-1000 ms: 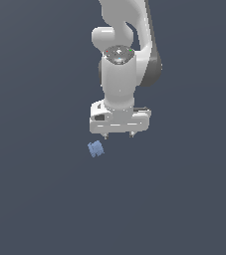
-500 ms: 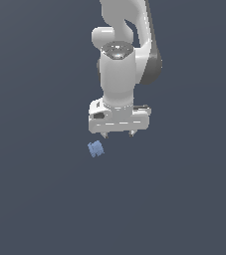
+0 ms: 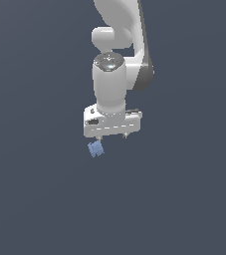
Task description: Pick up the object and move it to a goal position.
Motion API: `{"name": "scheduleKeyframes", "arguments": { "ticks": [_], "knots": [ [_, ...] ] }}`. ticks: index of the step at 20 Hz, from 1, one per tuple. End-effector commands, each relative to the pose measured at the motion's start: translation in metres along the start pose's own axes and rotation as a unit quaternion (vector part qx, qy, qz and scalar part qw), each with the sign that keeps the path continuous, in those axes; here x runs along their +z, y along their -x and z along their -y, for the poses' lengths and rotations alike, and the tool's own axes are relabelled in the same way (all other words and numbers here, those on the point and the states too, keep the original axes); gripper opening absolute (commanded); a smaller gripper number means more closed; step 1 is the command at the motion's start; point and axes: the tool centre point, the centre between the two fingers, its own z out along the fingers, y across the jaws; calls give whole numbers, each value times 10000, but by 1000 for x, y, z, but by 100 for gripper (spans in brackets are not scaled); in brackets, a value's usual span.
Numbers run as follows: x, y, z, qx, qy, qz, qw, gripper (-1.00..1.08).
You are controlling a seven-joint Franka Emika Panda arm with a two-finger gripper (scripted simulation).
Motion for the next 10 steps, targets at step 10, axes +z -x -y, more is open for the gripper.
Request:
{"name": "scheduleKeyframes", "arguments": {
  "ticks": [10],
  "knots": [
    [56, 30, -50, -983, 54, 247, 9948, 100]
  ]
}}
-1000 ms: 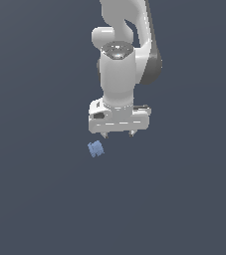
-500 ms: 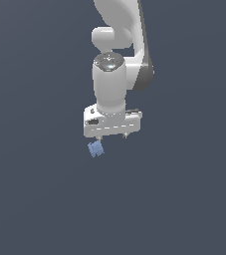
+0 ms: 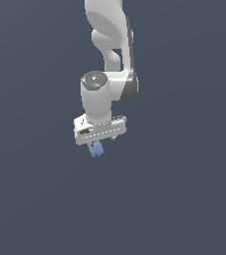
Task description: Pick up the object and move it to a goal position.
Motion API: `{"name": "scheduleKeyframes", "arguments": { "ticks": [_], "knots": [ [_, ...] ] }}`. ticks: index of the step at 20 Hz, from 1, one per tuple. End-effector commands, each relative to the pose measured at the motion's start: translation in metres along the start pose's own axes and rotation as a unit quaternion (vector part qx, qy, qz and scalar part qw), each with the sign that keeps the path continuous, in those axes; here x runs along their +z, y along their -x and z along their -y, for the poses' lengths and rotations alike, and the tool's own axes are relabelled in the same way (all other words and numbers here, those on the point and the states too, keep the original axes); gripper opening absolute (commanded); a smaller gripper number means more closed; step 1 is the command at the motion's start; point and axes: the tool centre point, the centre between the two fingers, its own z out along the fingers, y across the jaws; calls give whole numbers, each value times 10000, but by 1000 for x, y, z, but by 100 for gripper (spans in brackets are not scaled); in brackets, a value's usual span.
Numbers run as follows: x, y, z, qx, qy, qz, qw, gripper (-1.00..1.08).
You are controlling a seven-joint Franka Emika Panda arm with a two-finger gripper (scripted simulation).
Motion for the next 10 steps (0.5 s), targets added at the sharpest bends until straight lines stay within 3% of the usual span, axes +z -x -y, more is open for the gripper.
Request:
{"name": "scheduleKeyframes", "arguments": {
  "ticks": [1, 10],
  "knots": [
    [12, 8, -9, -223, 1, 52, 9997, 100],
    [39, 29, -27, -713, -17, 168, 9973, 100]
  ]
}}
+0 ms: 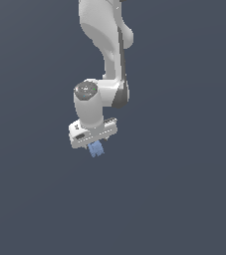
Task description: Pick up the object and move it to a goal position.
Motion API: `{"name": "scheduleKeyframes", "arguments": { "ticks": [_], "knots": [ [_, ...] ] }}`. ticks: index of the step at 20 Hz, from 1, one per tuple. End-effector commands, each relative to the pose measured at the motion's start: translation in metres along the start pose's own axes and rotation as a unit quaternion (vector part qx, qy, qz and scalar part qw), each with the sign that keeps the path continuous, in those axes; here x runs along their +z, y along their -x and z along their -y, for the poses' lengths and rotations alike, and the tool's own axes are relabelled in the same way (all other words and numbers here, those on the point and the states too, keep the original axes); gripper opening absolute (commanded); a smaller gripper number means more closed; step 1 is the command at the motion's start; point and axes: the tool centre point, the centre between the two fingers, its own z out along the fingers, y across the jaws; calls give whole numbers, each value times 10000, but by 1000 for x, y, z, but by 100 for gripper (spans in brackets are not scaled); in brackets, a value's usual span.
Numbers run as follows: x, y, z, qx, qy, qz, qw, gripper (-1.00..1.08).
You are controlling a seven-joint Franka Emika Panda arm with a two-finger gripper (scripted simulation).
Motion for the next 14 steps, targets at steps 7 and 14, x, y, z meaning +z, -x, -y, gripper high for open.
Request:
{"name": "scheduleKeyframes", "arguments": {
  "ticks": [7, 14],
  "knots": [
    [8, 6, -4, -144, -9, 32, 9999, 100],
    [26, 7, -4, -152, -9, 32, 9999, 100]
  ]
}}
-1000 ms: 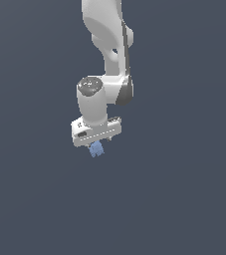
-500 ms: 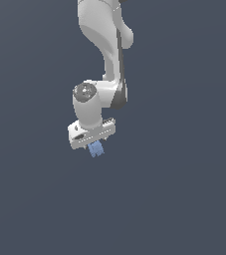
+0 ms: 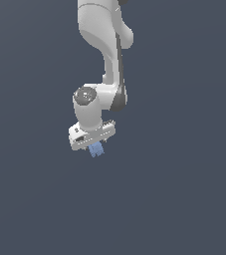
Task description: Pick up the object and move it to a goal position.
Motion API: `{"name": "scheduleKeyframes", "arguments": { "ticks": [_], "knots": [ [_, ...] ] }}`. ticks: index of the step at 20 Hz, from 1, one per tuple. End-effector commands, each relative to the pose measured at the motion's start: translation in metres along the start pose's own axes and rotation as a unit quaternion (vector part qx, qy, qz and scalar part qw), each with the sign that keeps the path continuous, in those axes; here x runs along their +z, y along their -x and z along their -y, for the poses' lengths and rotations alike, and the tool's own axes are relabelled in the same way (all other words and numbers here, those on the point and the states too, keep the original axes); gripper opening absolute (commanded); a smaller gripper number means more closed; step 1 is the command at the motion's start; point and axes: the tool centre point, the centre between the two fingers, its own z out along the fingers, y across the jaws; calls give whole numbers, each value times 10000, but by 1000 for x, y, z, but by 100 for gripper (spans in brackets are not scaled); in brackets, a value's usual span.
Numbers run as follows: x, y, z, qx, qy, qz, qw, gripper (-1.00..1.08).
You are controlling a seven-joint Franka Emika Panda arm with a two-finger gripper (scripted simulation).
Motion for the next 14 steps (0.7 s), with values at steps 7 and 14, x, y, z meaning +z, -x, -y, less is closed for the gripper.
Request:
{"name": "scheduleKeyframes", "arguments": {
  "ticks": [7, 14],
  "knots": [
    [36, 1, 1, -16, -4, 6, 10000, 100],
    [39, 1, 0, -16, -4, 6, 10000, -100]
  ]
}}
